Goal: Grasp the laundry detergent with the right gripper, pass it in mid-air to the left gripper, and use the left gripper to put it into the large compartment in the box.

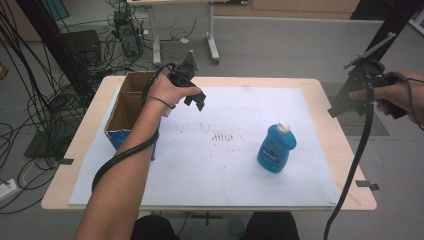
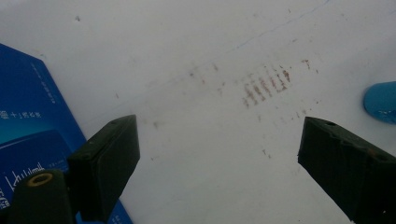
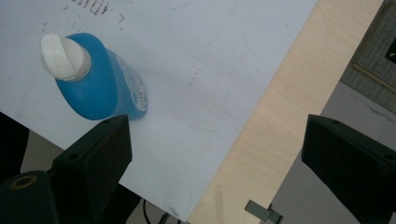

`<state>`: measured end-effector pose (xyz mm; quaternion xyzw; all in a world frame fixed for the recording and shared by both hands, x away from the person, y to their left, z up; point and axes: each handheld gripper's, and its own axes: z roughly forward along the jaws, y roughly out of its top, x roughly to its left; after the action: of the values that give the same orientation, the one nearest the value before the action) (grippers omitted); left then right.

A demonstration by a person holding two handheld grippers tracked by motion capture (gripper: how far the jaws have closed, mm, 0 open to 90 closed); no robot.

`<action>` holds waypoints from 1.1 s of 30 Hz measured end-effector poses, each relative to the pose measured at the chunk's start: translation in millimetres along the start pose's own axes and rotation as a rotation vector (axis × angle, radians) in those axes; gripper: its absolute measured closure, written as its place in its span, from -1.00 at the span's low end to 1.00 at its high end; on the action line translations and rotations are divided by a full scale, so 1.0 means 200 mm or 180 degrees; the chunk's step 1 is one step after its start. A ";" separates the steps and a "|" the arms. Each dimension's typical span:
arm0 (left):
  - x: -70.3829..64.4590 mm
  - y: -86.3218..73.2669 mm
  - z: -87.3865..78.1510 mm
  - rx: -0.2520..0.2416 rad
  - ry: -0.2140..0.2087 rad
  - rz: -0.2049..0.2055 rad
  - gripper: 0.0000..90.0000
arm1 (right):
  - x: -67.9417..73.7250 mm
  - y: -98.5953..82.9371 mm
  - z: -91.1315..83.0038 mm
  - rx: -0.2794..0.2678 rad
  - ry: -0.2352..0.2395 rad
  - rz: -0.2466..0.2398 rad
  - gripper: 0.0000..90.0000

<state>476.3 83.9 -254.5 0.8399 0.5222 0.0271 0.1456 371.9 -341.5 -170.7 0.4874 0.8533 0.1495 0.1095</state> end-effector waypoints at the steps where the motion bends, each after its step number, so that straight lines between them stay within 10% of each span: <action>1: 0.00 0.00 0.00 0.0006 -0.0004 -0.0002 -0.71 | 0.00 0.00 0.00 0.0000 0.0000 0.0000 -0.81; 33: -0.05 -0.11 -0.01 -0.0068 -0.0123 0.0049 -0.72 | -0.03 -0.17 0.11 -0.0053 0.0070 0.0075 -0.82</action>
<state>452.4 85.0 -258.0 0.8426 0.5125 0.0176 0.1645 354.1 -359.4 -203.0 0.4948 0.8474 0.1633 0.1023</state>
